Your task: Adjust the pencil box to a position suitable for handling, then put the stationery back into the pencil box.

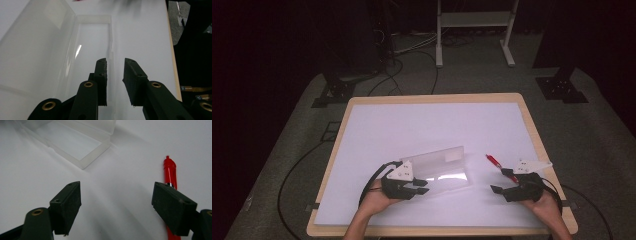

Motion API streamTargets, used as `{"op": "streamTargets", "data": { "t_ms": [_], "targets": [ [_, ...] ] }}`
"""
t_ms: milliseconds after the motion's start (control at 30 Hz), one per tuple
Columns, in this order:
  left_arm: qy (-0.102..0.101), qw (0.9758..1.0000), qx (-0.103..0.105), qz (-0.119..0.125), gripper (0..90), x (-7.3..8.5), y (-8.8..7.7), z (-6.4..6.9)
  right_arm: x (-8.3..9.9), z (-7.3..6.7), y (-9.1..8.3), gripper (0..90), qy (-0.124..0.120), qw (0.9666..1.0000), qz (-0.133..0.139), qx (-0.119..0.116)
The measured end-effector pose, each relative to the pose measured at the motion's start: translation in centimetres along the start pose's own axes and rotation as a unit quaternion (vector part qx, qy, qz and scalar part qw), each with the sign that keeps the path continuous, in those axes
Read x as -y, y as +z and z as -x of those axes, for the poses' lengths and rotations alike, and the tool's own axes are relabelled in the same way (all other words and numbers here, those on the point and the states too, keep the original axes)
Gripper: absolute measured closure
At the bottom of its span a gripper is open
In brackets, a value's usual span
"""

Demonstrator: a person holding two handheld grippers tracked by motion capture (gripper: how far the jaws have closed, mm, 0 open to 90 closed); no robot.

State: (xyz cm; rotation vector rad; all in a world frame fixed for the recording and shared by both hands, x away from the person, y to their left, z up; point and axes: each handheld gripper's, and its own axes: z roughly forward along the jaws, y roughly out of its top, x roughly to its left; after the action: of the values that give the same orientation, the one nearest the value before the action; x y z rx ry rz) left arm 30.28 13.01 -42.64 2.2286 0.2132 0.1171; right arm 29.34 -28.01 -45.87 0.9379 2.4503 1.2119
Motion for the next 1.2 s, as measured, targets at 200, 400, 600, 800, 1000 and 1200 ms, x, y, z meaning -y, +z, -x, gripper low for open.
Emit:
{"op": "streamTargets", "data": {
  "t_ms": [200,400,600,800,1000,1200],
  "targets": [
    [-0.001,0.9998,-0.011,0.017,70.4,-0.1,-1.8,0.2,-0.4,-0.2,-0.1,22.5,-0.006,0.9999,-0.001,0.009],
    [-0.006,0.9991,-0.03,0.031,67.7,0.3,-4.0,0.1,-0.6,-0.3,0.2,22.5,-0.007,0.9999,-0.005,0.007],
    [-0.018,0.9978,-0.054,0.035,64.8,1.0,-5.9,-0.1,-0.7,0.1,0.3,22.5,-0.003,0.9999,-0.003,0.011],
    [-0.03,0.9956,-0.073,0.051,61.7,1.5,-7.9,-0.2,-1.3,0.4,0.1,23.0,-0.001,0.9997,-0.003,0.026],
    [-0.045,0.9935,-0.089,0.055,58.7,2.2,-8.9,-0.5,-1.5,0.9,0.1,23.3,0.011,0.9993,-0.003,0.035],
    [-0.063,0.9918,-0.097,0.053,54.0,3.1,-9.1,-1.0,-1.5,1.0,0.2,23.4,0.016,0.9992,-0.01,0.036]
  ]
}}
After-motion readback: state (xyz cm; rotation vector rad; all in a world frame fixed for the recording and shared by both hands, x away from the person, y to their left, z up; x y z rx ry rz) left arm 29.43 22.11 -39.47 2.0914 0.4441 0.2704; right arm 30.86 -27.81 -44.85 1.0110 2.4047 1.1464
